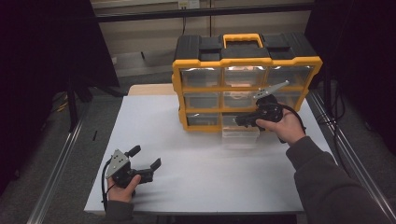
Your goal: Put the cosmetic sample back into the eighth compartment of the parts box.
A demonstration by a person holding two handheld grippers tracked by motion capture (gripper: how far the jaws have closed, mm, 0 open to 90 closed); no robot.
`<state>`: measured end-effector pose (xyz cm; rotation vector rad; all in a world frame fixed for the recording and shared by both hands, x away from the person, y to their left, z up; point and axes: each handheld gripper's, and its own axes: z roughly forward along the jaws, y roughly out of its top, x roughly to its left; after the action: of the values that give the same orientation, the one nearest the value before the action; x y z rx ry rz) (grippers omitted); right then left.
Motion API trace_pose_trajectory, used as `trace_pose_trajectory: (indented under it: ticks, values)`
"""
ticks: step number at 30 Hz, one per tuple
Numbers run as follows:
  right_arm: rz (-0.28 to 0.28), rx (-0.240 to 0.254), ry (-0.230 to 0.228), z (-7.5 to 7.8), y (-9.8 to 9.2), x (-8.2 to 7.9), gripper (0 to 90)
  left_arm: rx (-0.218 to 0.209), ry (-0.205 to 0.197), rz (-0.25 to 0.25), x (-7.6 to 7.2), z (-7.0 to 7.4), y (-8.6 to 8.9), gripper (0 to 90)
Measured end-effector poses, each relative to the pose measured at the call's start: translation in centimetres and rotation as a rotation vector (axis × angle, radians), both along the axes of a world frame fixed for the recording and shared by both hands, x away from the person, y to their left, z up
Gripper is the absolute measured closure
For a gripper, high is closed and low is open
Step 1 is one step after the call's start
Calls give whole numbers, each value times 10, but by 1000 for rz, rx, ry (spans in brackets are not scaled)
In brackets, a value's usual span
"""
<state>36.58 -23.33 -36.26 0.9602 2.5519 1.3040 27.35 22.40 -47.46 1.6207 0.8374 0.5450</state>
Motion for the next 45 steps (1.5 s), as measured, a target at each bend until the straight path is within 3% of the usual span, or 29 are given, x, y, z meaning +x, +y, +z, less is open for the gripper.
trace_pose_trajectory:
  ticks: [24, 45]
  values:
    - [-37, -20, -24, -6, -8, 10, 814, -2, 1, 1, 0, 0, 0, 29]
    - [-35, -51, -43, -11, -4, 12, 814, -4, 1, 2, 0, 0, 0, 29]
